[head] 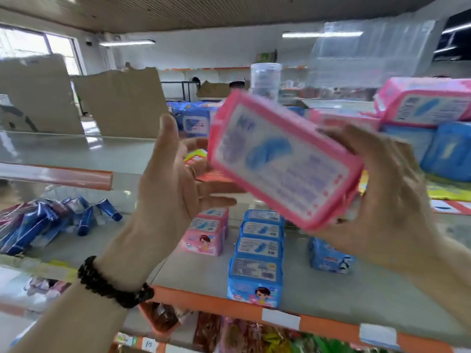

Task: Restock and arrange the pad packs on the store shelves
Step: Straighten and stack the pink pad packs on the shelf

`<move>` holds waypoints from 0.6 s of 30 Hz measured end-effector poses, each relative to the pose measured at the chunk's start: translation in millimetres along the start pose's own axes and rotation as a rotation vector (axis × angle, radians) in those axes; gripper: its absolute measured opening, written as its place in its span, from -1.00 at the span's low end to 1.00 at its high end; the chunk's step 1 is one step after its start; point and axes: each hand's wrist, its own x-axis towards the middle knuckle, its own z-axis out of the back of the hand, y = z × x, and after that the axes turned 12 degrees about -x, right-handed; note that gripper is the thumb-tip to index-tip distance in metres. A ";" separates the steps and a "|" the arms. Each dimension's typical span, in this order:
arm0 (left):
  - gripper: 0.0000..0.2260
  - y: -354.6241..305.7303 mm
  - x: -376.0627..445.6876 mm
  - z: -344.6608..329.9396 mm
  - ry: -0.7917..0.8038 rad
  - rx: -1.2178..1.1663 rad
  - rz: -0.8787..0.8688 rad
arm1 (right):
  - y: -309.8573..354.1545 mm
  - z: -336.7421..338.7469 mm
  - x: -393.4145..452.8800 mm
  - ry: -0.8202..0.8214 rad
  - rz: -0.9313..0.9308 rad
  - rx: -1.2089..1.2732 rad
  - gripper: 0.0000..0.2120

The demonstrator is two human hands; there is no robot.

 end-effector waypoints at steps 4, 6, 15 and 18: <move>-0.12 28.3 -23.2 -34.2 0.159 -0.005 0.155 | -29.1 36.2 -52.9 -0.018 0.206 -0.145 -0.52; -0.02 49.3 -35.8 -50.7 0.141 0.042 0.186 | -38.2 56.0 -74.2 -0.032 0.287 -0.140 -0.66; -0.20 127.8 -109.2 -72.9 -0.003 0.140 0.199 | -40.7 98.0 -179.3 0.444 -0.164 0.325 -0.12; -0.22 140.9 -130.7 -63.7 -0.042 0.218 0.200 | -45.3 95.6 -206.0 0.449 -0.556 0.760 -0.44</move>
